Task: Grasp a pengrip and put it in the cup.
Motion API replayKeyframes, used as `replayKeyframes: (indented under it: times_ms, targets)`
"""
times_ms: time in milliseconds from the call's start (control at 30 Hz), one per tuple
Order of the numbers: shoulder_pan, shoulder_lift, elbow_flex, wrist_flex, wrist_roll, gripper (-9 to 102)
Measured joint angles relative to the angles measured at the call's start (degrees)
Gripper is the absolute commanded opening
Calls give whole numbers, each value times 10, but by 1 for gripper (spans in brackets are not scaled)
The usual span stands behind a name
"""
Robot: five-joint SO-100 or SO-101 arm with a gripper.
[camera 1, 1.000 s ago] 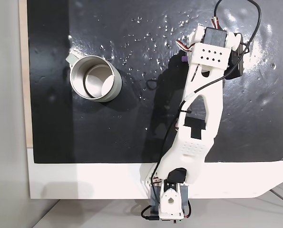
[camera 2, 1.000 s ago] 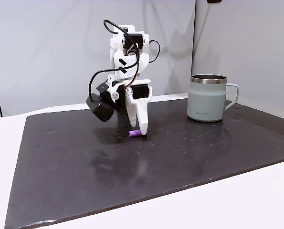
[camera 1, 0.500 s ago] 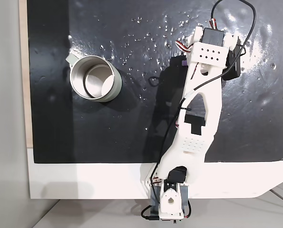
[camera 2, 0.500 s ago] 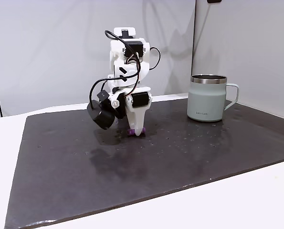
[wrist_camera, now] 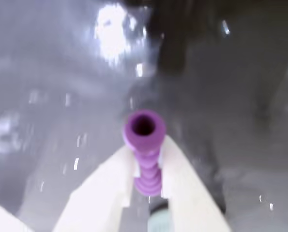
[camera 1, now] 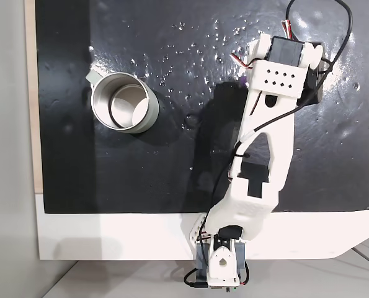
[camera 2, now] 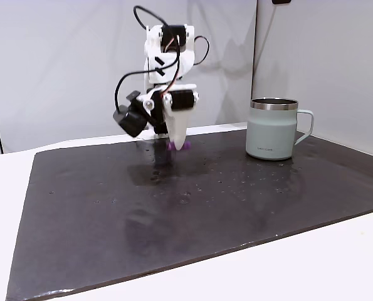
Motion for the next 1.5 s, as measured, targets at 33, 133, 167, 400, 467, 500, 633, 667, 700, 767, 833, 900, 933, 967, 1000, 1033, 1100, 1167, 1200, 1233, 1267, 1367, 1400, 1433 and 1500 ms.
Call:
replayKeyframes:
  times_ms: [33, 133, 167, 400, 467, 500, 633, 667, 700, 767, 833, 900, 933, 967, 1000, 1033, 1100, 1167, 1200, 1233, 1267, 1367, 1400, 1433, 1500]
  targets:
    - [-5, 22, 0, 8, 2, 0]
    - [-18, 88, 0, 27, 9, 0]
    - [-21, 112, 4, 32, 9, 0]
    - [-22, 289, 49, 38, 9, 0]
    - [-26, 330, 49, 38, 9, 0]
    - [-31, 346, 49, 38, 9, 0]
    - [-59, 392, 60, 38, 10, 0]
    - [-68, 396, 62, 38, 10, 0]
    - [-80, 396, 65, 38, 10, 0]
    - [-109, 399, 73, 38, 18, 0]
    - [-141, 403, 83, 38, 25, 0]
    - [-177, 411, 92, 38, 28, 0]
    - [-195, 411, 97, 38, 30, 0]
    - [-213, 412, 102, 38, 33, 0]
    - [-230, 412, 106, 38, 33, 0]
    - [-248, 412, 111, 38, 35, 0]
    - [-284, 412, 113, 38, 35, 0]
    - [-320, 412, 113, 38, 37, 0]
    - [-336, 412, 113, 38, 40, 0]
    - [-351, 409, 113, 38, 44, 0]
    - [-363, 404, 113, 38, 47, 0]
    - [-388, 372, 113, 38, 58, 0]
    - [-392, 359, 113, 38, 61, 0]
    - [-397, 347, 113, 38, 62, 0]
    - [-410, 322, 104, 38, 67, 0]
